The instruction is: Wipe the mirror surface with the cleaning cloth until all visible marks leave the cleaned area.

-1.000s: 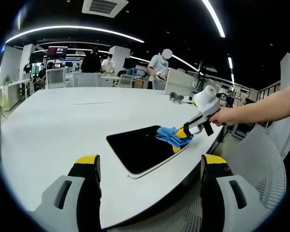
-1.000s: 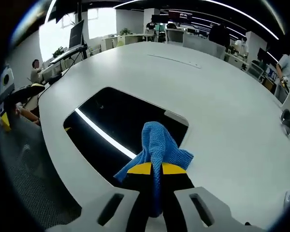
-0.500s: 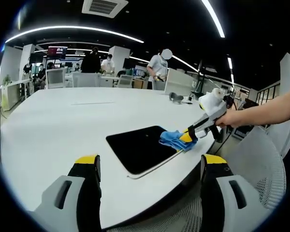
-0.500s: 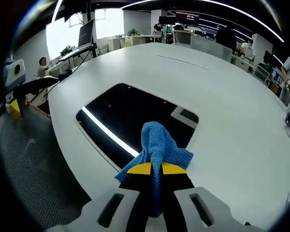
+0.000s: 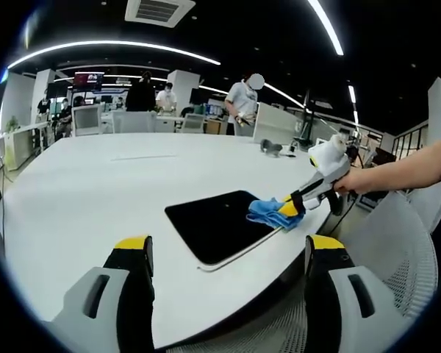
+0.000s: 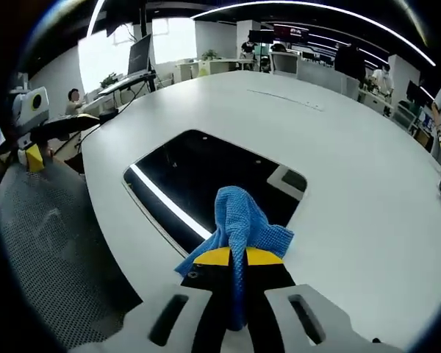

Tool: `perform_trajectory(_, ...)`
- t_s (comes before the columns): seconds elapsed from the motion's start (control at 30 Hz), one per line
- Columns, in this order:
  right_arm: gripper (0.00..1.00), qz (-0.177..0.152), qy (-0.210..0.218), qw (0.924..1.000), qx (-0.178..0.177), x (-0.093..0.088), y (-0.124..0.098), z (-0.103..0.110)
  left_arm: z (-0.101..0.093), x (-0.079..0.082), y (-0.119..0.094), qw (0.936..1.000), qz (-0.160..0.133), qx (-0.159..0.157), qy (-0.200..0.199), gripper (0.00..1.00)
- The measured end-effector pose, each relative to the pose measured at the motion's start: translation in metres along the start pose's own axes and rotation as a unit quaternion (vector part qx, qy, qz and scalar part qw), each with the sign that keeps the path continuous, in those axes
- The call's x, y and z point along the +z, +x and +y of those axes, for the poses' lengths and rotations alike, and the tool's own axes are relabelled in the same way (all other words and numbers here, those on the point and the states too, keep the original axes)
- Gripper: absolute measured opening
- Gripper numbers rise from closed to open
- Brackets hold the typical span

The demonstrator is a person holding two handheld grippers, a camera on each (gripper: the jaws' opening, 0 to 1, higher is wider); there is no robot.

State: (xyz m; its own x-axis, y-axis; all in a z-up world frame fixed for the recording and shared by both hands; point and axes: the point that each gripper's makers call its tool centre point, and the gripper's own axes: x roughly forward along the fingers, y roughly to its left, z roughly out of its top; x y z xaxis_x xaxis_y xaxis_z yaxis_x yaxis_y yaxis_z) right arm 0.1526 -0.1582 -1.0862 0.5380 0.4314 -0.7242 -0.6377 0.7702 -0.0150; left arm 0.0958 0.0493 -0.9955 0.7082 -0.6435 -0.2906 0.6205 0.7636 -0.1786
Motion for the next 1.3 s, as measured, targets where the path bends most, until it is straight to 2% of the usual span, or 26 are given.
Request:
perform_trajectory(0.67,0.00,-0.002,-0.035,0.9988,0.033,0.001,0.002,0.003,-0.002,0.000,0.000,1.0000,0.000,-0.003,-0.001,0.82)
perform_trajectory(0.9,0.00,-0.002,-0.048,0.9978,0.045,0.007,0.007,0.012,-0.001,-0.001,0.001,1.0000,0.003,-0.003,-0.001,0.82)
perform_trajectory(1.3,0.00,-0.007,-0.063,0.9954,0.072,0.023,0.022,0.039,-0.001,-0.002,0.001,1.0000,0.007,-0.002,-0.001,0.82)
